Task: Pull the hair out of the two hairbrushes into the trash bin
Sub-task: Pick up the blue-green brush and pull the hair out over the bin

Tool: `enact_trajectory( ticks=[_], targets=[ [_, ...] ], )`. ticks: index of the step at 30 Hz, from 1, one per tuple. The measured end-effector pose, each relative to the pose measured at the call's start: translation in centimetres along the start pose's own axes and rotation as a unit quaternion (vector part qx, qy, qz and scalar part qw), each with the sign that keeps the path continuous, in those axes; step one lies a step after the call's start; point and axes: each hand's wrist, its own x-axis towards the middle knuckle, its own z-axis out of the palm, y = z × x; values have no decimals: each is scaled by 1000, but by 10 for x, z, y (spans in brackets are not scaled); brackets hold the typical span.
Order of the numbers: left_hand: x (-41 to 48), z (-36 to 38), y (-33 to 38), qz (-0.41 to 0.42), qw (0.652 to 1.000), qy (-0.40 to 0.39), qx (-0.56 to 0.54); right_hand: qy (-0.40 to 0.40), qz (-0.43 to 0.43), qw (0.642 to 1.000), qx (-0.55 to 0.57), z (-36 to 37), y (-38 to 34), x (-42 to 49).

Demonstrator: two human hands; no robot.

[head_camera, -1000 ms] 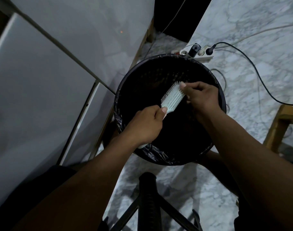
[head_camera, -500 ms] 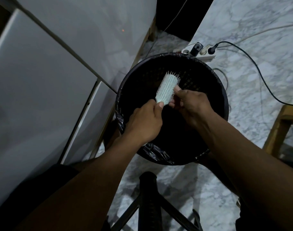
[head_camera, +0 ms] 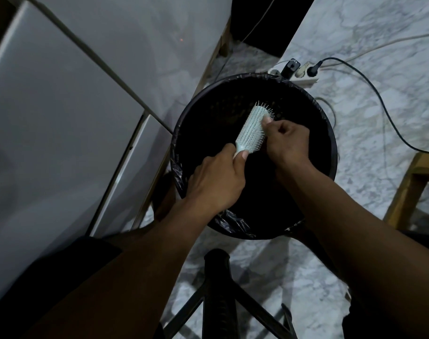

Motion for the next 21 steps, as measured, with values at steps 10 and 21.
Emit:
enact_trajectory(
  ticks=[10, 21],
  targets=[
    [-1, -1, -2, 1, 997, -23, 79, -67, -68, 994, -44, -8, -3, -1],
    [2, 3, -8, 41, 997, -43, 56, -45, 204, 936, 284, -22, -12, 15]
  ],
)
